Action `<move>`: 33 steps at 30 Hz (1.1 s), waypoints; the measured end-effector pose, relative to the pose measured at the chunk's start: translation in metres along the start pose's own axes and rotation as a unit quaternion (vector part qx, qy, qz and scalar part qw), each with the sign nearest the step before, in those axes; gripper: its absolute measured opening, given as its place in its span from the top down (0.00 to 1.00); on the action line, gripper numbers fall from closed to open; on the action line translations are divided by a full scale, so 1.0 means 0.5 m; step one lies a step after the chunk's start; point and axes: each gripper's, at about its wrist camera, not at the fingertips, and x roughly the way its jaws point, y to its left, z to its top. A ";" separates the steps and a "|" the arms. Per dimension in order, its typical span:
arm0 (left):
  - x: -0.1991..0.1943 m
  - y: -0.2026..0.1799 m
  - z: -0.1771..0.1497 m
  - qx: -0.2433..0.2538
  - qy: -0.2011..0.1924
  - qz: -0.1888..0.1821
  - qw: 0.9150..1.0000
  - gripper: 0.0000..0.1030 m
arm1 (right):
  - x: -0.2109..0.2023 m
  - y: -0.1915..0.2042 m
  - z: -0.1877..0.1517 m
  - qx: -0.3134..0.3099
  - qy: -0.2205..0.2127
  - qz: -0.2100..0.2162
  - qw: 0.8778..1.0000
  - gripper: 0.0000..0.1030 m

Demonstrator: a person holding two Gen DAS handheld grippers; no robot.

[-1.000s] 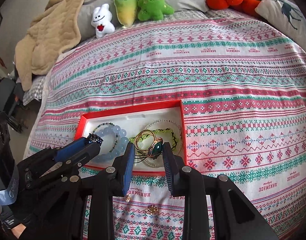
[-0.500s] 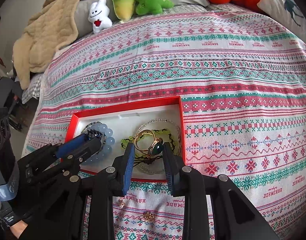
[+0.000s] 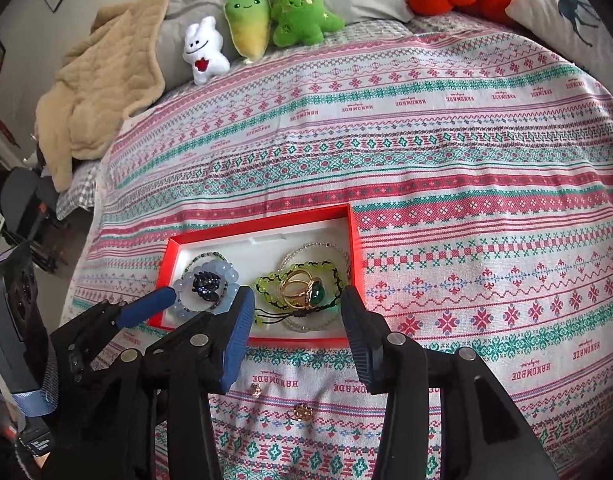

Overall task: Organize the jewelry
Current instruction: 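Open both tools to release the hair clip and ring into the box, then move both open tools back toward the small rings on the cloth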

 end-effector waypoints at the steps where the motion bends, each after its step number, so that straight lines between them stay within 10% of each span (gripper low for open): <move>1: -0.007 0.001 -0.003 -0.003 -0.001 0.001 1.000 0.25 | -0.005 -0.001 -0.003 0.000 0.001 -0.001 1.000 0.48; 13: -0.053 0.008 -0.060 -0.031 0.021 0.048 0.998 0.07 | -0.057 0.002 -0.053 -0.008 0.009 -0.027 1.000 0.31; 33: -0.045 0.030 -0.157 -0.024 0.077 0.082 0.993 0.06 | -0.053 -0.006 -0.150 -0.026 0.042 -0.063 0.997 0.28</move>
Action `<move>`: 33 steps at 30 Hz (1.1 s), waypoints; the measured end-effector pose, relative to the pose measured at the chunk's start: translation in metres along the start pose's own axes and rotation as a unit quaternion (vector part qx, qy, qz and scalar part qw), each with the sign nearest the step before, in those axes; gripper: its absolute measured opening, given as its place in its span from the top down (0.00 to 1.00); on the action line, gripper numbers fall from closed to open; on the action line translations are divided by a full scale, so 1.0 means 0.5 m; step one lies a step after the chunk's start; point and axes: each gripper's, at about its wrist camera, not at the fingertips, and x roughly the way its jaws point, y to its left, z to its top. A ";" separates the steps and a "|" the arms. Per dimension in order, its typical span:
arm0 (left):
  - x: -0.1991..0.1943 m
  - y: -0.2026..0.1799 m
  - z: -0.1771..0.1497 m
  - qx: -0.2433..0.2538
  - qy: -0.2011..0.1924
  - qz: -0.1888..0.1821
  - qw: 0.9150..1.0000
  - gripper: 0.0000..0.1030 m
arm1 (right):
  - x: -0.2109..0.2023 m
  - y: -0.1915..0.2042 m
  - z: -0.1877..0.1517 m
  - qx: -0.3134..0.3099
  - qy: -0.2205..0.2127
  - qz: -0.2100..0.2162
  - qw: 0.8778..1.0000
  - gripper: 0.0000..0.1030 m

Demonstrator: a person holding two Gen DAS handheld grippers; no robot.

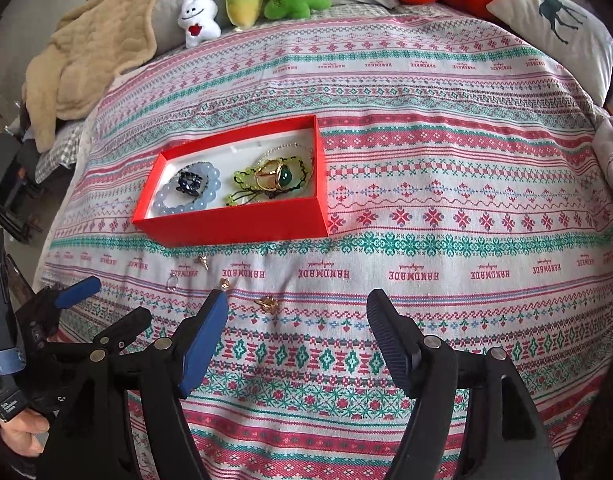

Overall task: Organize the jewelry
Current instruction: 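Move both open tools back toward the small rings on the cloth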

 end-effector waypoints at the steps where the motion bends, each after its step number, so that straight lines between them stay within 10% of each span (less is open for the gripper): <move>1: 0.005 0.003 -0.004 -0.001 0.002 0.002 1.000 0.06 | 0.005 0.001 -0.004 -0.002 0.003 -0.002 1.000 0.28; 33: 0.055 0.019 -0.062 0.042 -0.047 0.009 0.998 0.00 | 0.129 0.066 -0.075 -0.146 -0.057 -0.035 0.987 0.35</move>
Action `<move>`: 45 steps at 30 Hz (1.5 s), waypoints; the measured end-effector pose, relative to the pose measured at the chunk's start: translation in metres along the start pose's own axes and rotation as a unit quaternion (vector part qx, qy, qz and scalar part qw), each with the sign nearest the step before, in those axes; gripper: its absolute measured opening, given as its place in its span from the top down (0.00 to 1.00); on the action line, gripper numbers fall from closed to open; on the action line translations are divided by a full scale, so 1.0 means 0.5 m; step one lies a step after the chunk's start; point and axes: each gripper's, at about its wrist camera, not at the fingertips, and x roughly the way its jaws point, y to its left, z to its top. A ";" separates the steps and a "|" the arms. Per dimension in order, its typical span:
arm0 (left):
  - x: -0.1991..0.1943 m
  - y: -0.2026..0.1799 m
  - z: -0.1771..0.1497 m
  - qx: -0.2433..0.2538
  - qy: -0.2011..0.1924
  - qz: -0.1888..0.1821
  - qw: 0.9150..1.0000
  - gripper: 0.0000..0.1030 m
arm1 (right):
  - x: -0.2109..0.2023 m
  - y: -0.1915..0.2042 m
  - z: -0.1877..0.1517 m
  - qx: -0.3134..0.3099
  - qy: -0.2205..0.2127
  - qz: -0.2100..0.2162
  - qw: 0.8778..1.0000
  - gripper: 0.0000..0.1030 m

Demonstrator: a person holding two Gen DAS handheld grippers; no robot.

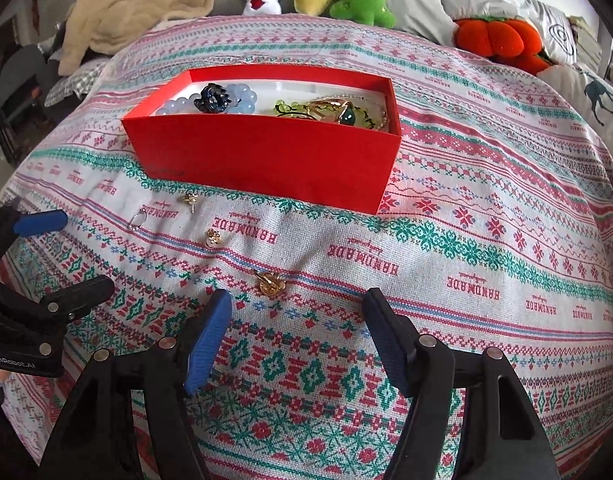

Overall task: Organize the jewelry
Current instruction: 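Move both open tools back toward the small rings on the cloth, then grasp the small gold ring with the right tool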

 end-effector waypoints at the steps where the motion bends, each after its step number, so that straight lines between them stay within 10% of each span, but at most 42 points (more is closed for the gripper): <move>1: 0.000 0.000 0.000 0.000 0.000 0.000 1.000 0.00 | 0.001 0.002 0.002 -0.002 0.000 0.001 1.000 0.38; 14: -0.006 0.000 0.008 -0.001 -0.007 -0.020 1.000 0.09 | 0.003 0.000 0.011 -0.002 0.001 0.017 1.000 0.97; 22: -0.010 -0.011 0.035 -0.002 -0.020 -0.074 0.997 0.37 | -0.016 -0.024 0.004 0.018 -0.001 0.023 1.000 0.99; 40: 0.028 -0.045 0.074 0.017 -0.011 -0.074 0.997 0.87 | -0.036 -0.050 -0.017 0.027 0.004 0.051 0.998 0.97; 45: 0.024 -0.047 0.074 0.024 -0.013 -0.069 0.997 0.88 | -0.032 -0.041 -0.010 0.024 0.005 0.066 0.997 0.75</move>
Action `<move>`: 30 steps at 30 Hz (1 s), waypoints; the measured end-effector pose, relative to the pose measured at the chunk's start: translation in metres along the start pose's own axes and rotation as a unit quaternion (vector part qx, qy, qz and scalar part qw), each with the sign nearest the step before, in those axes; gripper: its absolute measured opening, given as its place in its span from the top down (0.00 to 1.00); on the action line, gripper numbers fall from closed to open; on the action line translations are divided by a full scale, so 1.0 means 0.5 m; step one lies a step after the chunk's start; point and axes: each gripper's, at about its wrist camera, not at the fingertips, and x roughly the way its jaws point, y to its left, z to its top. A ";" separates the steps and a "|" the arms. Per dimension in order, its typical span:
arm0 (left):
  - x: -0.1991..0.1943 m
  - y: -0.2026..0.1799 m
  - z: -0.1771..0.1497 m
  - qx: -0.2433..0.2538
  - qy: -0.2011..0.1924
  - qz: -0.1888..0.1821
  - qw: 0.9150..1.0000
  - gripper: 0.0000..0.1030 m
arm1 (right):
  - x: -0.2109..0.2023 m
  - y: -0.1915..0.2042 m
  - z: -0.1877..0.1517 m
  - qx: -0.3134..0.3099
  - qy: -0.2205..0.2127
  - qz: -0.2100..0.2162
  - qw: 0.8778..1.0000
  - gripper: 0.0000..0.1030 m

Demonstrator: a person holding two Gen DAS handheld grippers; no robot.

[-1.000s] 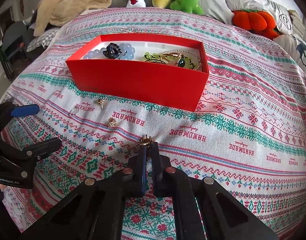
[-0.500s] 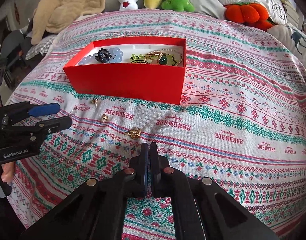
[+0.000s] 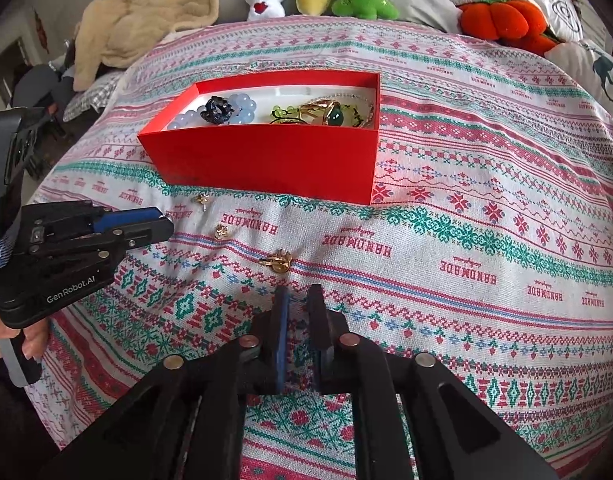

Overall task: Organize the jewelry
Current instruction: 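Grasp the small gold ring with the right tool, then grasp the thin silver ring with the left tool while the right holds its ring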

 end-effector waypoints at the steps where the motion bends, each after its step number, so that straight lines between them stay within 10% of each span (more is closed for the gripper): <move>1: -0.002 0.000 -0.001 0.001 -0.001 0.001 1.000 0.88 | 0.000 0.004 0.001 -0.001 -0.001 0.005 1.000 0.66; 12: -0.016 0.008 -0.014 -0.002 -0.001 0.002 1.000 0.88 | 0.035 0.038 0.025 -0.015 0.001 -0.023 1.000 0.62; 17: -0.017 0.006 -0.015 0.003 -0.001 0.007 1.000 0.88 | 0.048 0.044 0.039 -0.014 0.005 -0.037 0.999 0.84; 30: -0.030 0.022 0.003 -0.011 0.009 0.011 1.000 0.99 | 0.011 0.039 0.058 -0.007 0.000 -0.035 0.999 0.85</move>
